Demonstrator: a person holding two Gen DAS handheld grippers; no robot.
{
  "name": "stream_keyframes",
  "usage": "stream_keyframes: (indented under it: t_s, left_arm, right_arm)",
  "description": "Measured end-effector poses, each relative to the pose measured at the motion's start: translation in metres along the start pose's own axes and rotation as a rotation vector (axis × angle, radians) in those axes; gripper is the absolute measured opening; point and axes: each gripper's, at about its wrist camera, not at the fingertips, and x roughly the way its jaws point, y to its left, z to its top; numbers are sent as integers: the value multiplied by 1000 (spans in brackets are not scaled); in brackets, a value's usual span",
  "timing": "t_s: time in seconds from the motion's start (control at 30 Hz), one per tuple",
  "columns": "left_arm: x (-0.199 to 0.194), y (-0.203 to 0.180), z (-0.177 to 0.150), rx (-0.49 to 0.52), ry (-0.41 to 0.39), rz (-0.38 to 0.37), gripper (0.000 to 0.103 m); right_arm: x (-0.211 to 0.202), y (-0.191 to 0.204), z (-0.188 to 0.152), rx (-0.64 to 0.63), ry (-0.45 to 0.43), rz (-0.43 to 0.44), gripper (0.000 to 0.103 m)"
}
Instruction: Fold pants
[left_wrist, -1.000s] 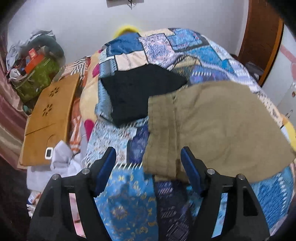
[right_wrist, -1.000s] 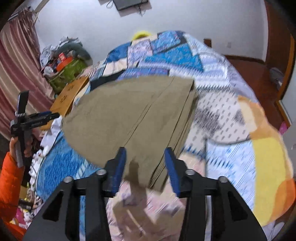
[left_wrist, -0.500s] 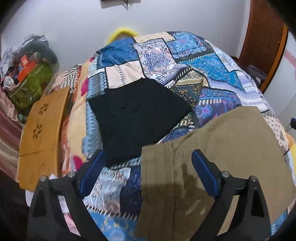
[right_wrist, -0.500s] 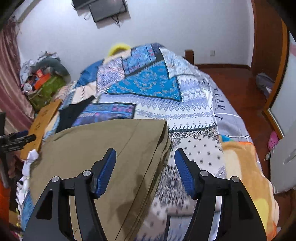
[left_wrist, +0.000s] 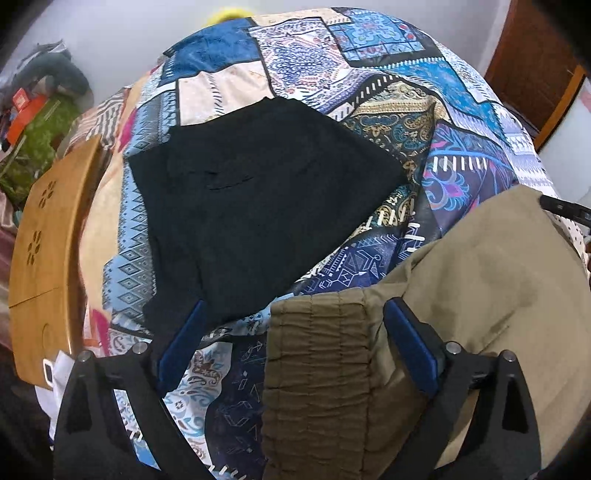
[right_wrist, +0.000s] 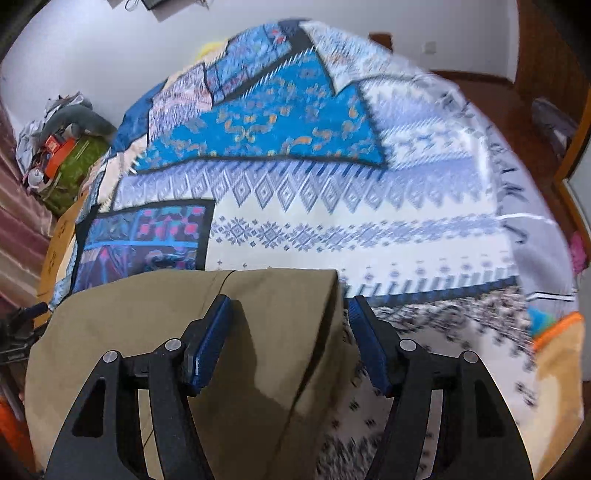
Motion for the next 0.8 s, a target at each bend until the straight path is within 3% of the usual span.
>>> stream_keyframes:
  t_s: [0.03,0.2,0.27,0.4,0.5,0.67,0.73,0.8]
  left_arm:
    - [-1,-1,-1,11,-13,2,97]
    - [-9,-7,-9,26,-72,0,66]
    - [-11,-11,-12,20,-103,40,64]
    - [-9,-5,-18,-49,-117,54,64]
    - [-5,7,-20,-111,-99,69,65]
    - [-13,4,-18,-40,-105,110,64]
    - [-22,-2,-16,-1,-109,133,64]
    - [-33,-5,-14,5,-115,110,64]
  right_arm:
    - [4,2,-1,-11,7,2,55]
    - [5,12,-5,-66,-3,-24,33]
    - [6,15,-4,-97,-11,-93,12]
    - [12,15,-6,-121,6,-140,12]
    - [24,15,-8,-193,25,-314,5]
    - [5,10,-10,-169,37,-266,3]
    - [-15,17,-9,-184,0,-259,5]
    - [-41,30,-7,-198,-57,-234,6]
